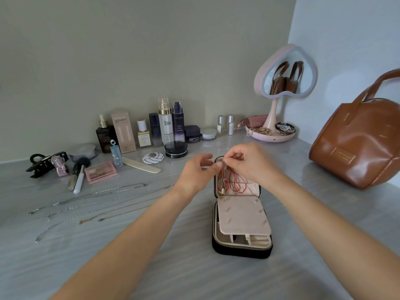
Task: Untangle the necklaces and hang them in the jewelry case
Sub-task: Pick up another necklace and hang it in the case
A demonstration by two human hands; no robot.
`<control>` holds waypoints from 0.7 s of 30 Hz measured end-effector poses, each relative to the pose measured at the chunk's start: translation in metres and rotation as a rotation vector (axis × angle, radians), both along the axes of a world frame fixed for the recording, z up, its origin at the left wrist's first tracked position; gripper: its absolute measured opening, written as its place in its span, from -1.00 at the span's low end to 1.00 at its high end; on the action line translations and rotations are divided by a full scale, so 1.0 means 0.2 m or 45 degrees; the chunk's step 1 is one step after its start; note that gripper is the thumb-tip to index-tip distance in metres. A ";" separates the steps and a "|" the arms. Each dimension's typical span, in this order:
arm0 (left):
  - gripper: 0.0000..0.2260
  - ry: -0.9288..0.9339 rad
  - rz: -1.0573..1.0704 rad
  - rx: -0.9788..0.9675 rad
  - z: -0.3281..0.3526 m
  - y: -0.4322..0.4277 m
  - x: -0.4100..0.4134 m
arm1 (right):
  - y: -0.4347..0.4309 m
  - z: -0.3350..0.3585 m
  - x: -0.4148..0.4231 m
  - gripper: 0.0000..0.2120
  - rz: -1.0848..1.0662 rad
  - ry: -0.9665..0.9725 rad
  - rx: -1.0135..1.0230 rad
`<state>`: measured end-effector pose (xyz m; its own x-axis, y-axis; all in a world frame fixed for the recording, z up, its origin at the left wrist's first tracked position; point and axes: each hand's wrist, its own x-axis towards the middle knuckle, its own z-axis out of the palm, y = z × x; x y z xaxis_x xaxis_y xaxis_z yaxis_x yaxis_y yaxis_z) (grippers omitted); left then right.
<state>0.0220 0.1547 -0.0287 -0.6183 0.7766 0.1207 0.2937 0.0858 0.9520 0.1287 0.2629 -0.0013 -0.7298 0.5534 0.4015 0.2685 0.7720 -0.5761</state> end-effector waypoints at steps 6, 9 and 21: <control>-0.65 -0.034 0.032 -0.059 -0.05 0.07 0.04 | -0.02 -0.01 -0.04 -0.92 -0.120 -0.007 0.162; -0.70 -0.028 0.088 -0.053 -0.06 0.08 0.05 | -0.02 -0.03 -0.03 -0.91 -0.170 -0.005 0.244; -0.78 -0.023 0.201 0.038 -0.08 0.11 0.08 | -0.03 -0.08 0.04 -0.88 -0.322 0.108 0.149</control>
<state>0.0377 0.1763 -0.0443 -0.7345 0.6661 0.1300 0.2618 0.1014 0.9598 0.1370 0.2563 -0.0181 -0.5357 0.6596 0.5273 0.4155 0.7495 -0.5154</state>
